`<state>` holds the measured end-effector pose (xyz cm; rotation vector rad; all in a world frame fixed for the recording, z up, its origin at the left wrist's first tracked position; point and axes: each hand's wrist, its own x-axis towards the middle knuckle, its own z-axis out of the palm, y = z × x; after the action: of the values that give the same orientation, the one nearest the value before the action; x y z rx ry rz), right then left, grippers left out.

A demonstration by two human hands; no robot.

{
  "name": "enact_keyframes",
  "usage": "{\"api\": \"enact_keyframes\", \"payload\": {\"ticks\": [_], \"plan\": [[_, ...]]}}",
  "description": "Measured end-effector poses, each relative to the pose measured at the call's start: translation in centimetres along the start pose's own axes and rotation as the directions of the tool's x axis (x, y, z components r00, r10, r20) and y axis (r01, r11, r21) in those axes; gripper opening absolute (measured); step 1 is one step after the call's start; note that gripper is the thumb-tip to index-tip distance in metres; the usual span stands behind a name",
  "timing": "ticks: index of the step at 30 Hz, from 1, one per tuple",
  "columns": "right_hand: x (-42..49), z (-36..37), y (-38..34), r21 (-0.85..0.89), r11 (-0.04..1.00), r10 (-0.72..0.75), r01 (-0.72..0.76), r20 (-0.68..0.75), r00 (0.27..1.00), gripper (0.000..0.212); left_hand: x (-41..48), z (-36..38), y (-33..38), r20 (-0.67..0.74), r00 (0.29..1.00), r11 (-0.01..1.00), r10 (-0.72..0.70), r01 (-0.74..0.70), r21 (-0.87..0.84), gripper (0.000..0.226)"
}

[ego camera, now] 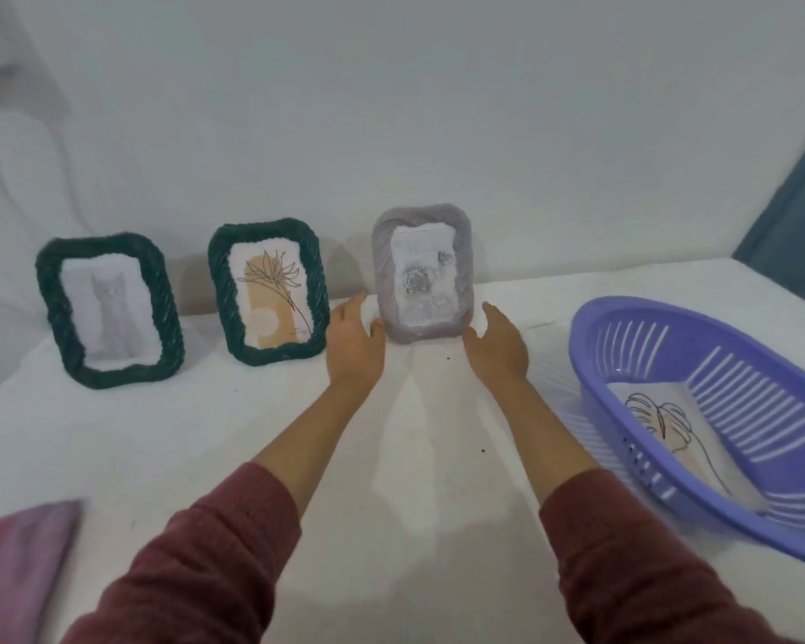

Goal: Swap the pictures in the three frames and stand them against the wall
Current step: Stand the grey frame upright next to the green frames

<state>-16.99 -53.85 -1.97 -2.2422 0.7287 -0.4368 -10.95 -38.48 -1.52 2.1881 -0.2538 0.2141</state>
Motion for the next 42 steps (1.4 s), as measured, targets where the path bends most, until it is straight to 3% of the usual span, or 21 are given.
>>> {"api": "enact_keyframes", "payload": {"ticks": [3,6,12,15,19,23,31,37,42], "plan": [[-3.1,-0.7,0.0,-0.309,0.939,-0.116,0.153,0.137,0.984,0.054,-1.9,-0.3,0.7,0.083,0.996,0.990,0.030,-0.041,0.138,0.039],[-6.0,-2.4,0.0,-0.461,0.860,-0.142,0.221,0.201,0.969,0.052,-4.7,-0.2,1.7,0.187,0.981,0.962,0.046,-0.094,0.256,0.039],[-13.1,-9.6,0.2,-0.507,0.820,-0.257,0.266,0.089,0.962,0.051,-11.6,1.1,4.2,0.431,0.900,0.936,-0.061,-0.099,0.339,0.039],[-16.2,-14.6,2.0,-0.516,0.836,-0.200,0.188,0.033,0.979,0.052,-15.5,2.6,5.4,0.522,0.840,0.937,-0.149,-0.049,0.345,0.047],[-18.1,-19.6,5.3,-0.537,0.822,-0.100,0.191,0.195,0.976,0.058,-19.2,5.0,8.3,0.448,0.866,0.924,-0.222,0.040,0.381,0.049],[-18.5,-20.9,8.1,-0.488,0.804,-0.179,0.340,0.347,0.921,0.055,-21.2,7.9,11.2,0.386,0.868,0.915,-0.313,0.168,0.366,0.045],[-17.8,-21.1,9.8,-0.376,0.838,-0.257,0.396,0.369,0.893,0.052,-21.2,10.5,14.7,0.259,0.847,0.839,-0.464,0.326,0.436,0.047],[-17.7,-21.3,9.4,-0.358,0.846,-0.259,0.396,0.373,0.891,0.051,-20.4,10.6,15.5,0.283,0.827,0.810,-0.485,0.303,0.502,0.038],[-17.7,-21.4,9.1,-0.350,0.854,-0.252,0.386,0.370,0.894,0.050,-19.8,10.1,15.6,0.317,0.796,0.832,-0.516,0.377,0.407,0.026]]}}
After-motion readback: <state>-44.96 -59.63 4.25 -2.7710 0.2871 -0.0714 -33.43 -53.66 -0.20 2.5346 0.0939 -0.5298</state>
